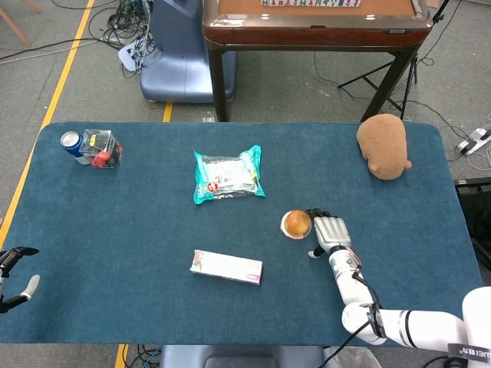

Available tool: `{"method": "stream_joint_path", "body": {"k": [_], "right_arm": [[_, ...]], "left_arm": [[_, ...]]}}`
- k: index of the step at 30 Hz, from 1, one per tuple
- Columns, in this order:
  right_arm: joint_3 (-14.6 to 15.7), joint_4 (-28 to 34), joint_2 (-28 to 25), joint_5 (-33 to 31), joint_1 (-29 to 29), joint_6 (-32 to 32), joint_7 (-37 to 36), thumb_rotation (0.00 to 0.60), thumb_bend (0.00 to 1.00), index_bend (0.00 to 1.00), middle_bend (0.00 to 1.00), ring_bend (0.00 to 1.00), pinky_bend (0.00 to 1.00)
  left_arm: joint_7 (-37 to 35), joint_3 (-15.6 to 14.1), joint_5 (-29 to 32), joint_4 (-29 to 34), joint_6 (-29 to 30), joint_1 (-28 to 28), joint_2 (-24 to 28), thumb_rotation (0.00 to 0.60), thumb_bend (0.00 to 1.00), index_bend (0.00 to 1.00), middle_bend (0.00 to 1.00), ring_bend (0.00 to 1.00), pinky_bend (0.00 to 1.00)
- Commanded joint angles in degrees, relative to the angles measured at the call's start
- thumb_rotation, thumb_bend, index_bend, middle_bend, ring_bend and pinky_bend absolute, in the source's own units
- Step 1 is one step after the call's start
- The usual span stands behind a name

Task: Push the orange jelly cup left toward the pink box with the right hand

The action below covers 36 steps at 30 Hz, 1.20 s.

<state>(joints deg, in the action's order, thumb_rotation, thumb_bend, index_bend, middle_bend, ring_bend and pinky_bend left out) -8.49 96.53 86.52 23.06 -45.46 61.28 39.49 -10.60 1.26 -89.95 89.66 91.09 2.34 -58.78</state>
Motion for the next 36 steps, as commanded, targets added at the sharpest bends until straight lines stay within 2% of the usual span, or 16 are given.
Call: {"method": "stream_joint_path", "body": {"k": [1, 11, 17, 25, 30, 36], "right_arm": [[-0.2, 0.09, 0.35, -0.21, -0.44, -0.02, 0.23, 0.6, 0.0, 0.13, 0.1, 0.11, 0.24], [-0.75, -0.1, 1.22, -0.98, -1.92, -0.94, 0.23, 0.6, 0.0, 0.13, 0.11, 0.11, 0.24], [-0.04, 1.7, -0.53, 1.61, -1.6, 0.75, 0.08, 0.6, 0.0, 0.13, 0.12, 0.11, 0.24], [1.37, 3.17, -3.82, 15.37, 0.32, 9.06, 0.12, 0.6, 0.0, 0.13, 0.18, 0.11, 0.24], [2.36, -0.95, -3.85, 23.29, 0.45, 11.82, 1.63, 0.6, 0.0, 0.13, 0.18, 0.11, 0.23], [3.55, -7.53, -2.51, 28.91, -0.06, 10.66, 3.36, 0.6, 0.0, 0.13, 0.14, 0.11, 0.19]], "left_arm": [[-0.26, 0.25, 0.45, 0.05, 0.24, -0.2, 0.31, 0.6, 0.31, 0.33, 0.36, 0.35, 0.54], [-0.54, 0.77, 1.41, 0.53, 0.79, -0.8, 1.26, 0.6, 0.31, 0.33, 0.36, 0.35, 0.54], [-0.24, 0.52, 1.3, 0.62, 0.13, -0.75, 1.41, 0.6, 0.31, 0.34, 0.36, 0.35, 0.54], [-0.42, 0.48, 1.46, 0.45, -0.55, -0.62, 1.31, 0.6, 0.31, 0.35, 0.36, 0.35, 0.54], [-0.53, 0.53, 1.48, 0.36, -0.76, -0.54, 1.22, 0.6, 0.31, 0.35, 0.36, 0.35, 0.54], [-0.76, 0.6, 1.82, 0.16, -1.23, -0.44, 1.09, 0.6, 0.31, 0.35, 0.36, 0.35, 0.54]]}}
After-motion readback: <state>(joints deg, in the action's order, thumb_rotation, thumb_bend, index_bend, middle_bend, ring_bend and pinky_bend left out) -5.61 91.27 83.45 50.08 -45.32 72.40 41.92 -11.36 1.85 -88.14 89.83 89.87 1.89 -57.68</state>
